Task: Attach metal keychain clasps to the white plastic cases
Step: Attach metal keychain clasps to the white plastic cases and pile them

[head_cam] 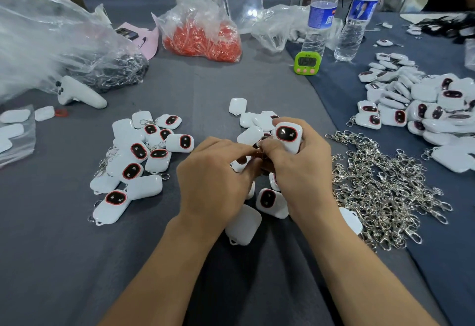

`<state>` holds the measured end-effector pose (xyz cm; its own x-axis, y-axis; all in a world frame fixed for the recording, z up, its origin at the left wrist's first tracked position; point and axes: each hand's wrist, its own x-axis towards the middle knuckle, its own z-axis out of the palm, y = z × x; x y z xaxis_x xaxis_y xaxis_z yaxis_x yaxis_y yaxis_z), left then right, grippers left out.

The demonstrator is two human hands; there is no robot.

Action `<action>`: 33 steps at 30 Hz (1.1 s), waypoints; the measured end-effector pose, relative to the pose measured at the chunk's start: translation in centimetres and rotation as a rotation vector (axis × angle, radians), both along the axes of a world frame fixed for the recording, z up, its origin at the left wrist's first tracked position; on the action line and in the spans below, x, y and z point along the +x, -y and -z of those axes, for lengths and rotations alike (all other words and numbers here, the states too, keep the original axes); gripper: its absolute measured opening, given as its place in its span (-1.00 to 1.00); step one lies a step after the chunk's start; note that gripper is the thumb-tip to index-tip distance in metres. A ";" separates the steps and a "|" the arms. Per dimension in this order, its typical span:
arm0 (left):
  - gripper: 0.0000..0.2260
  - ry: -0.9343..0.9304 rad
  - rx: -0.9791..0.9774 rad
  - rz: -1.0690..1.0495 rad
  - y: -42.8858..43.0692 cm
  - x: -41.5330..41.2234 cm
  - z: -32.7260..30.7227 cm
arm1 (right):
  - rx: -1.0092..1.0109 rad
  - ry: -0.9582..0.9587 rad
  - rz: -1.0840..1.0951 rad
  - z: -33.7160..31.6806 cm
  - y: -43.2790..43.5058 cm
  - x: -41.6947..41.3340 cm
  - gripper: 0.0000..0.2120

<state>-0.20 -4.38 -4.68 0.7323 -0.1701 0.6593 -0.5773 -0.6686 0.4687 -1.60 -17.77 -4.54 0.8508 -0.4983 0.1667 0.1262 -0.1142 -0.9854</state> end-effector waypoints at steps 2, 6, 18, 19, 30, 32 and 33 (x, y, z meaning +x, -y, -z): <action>-0.90 0.014 0.031 0.005 0.0 0.0 0.0 | -0.002 -0.031 -0.011 0.1 -0.1 0.0 -0.82; -0.91 -0.263 -0.082 0.027 0.0 0.0 -0.4 | 0.001 -0.014 -0.058 -0.2 -0.4 -0.2 -0.83; -0.84 -0.544 -0.591 0.102 0.1 1.5 -0.1 | 0.137 -0.006 -0.019 -1.2 0.9 -0.6 -0.75; -0.84 -0.538 -0.589 0.114 0.2 1.5 -0.1 | 0.127 -0.004 -0.039 -1.2 0.9 -0.6 -0.80; -0.81 -0.593 -0.605 0.252 0.5 1.3 -0.2 | -0.116 -0.069 -0.137 -0.8 1.1 -0.6 -0.93; -0.84 -0.622 -0.618 0.260 0.6 1.2 -0.2 | -0.140 -0.042 -0.121 -0.8 1.2 -0.7 -0.94; -0.85 -0.642 -0.631 0.259 0.6 1.1 -0.2 | -0.170 -0.025 -0.106 -0.8 1.2 -0.7 -0.94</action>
<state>0.93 -4.96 -4.46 0.9775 -0.1271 0.1681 -0.1777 -0.0684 0.9817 -2.32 -18.99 -3.70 0.9019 -0.3723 0.2190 0.1219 -0.2670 -0.9560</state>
